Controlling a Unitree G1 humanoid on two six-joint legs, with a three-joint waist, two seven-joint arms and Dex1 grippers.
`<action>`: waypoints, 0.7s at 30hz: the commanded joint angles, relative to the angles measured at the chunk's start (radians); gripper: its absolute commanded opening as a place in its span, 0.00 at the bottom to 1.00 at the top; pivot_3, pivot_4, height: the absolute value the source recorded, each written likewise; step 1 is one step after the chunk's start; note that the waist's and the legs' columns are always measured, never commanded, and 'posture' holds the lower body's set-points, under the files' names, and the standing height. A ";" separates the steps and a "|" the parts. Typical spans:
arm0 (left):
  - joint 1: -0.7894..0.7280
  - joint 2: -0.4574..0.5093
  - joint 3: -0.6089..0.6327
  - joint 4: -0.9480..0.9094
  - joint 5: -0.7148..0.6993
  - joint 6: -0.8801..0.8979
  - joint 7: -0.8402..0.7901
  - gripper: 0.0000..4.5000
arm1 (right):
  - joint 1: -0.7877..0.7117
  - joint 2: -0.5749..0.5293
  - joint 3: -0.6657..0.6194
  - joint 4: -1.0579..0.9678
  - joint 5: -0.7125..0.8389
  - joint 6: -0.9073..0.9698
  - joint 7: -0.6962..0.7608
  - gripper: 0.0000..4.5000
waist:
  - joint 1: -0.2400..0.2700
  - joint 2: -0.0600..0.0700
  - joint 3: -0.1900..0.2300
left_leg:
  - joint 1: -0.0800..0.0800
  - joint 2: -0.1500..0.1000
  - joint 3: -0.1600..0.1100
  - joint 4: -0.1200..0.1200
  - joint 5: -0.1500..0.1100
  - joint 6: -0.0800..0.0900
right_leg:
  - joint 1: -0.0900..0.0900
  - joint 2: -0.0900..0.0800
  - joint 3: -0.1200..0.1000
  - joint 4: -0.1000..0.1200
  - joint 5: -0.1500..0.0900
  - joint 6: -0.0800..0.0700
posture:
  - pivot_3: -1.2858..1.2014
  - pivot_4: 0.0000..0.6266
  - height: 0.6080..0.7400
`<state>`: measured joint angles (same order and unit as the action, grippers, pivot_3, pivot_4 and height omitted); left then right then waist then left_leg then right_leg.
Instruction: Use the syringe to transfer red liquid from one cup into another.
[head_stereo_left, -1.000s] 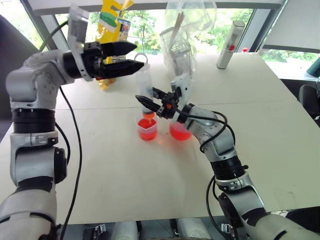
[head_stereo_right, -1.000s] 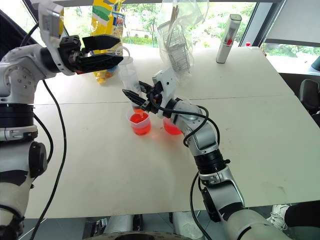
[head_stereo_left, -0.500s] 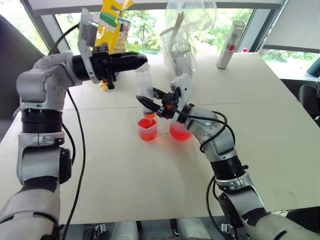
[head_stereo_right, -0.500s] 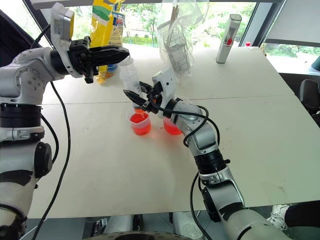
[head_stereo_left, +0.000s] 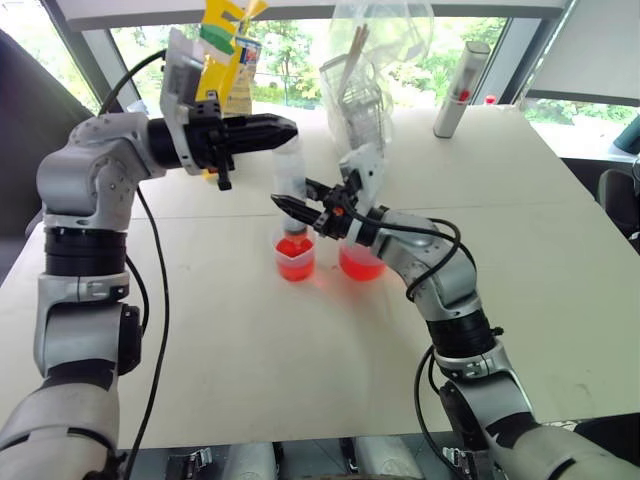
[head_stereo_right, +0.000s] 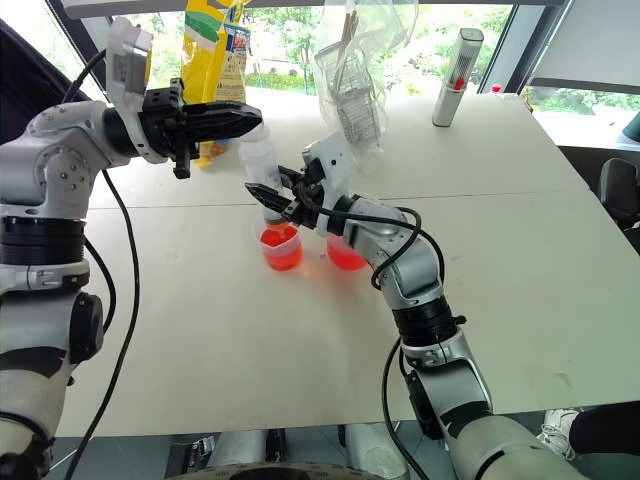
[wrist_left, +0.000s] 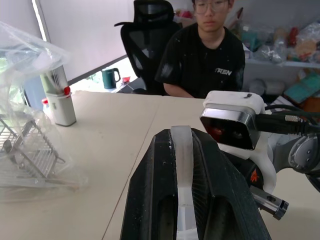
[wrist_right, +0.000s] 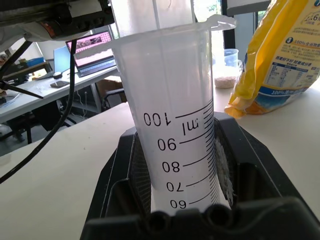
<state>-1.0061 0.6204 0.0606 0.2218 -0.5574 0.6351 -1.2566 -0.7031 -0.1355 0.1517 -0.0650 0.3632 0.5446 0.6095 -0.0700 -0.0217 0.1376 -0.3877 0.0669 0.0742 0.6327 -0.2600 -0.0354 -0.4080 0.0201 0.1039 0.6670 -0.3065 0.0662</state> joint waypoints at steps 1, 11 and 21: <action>0.051 -0.010 -0.073 -0.029 0.024 0.005 -0.027 0.01 | -0.111 0.010 -0.090 -0.124 0.058 -0.019 -0.037 0.30 | 0.000 0.000 0.000 | 0.000 0.000 0.000 0.000 0.000 0.000 | 0.000 0.000 0.000 0.000 0.000 0.000 | 0.52 0.24 0.99; 0.090 -0.010 -0.082 -0.057 0.027 0.003 -0.016 0.01 | -0.140 -0.002 -0.109 -0.144 0.082 0.016 -0.048 0.30 | 0.000 0.000 0.000 | 0.000 0.000 0.000 0.000 0.000 0.000 | 0.000 0.000 0.000 0.000 0.000 0.000 | 0.52 0.24 0.99; 0.049 0.000 -0.021 -0.046 -0.011 0.039 0.019 0.27 | -0.097 0.004 -0.074 -0.150 0.079 0.032 -0.041 0.30 | 0.000 0.000 0.000 | 0.000 0.000 0.000 0.000 0.000 0.000 | 0.000 0.000 0.000 0.000 0.000 0.000 | 0.52 0.24 0.99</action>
<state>-0.9649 0.6205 0.0648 0.1786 -0.5693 0.6444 -1.2344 -0.7265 -0.1485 0.1323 -0.1038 0.4031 0.6266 0.5761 -0.0695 -0.0217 0.1376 -0.3879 0.0668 0.0739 0.6326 -0.2600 -0.0354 -0.4080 0.0201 0.1038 0.6667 -0.3065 0.0662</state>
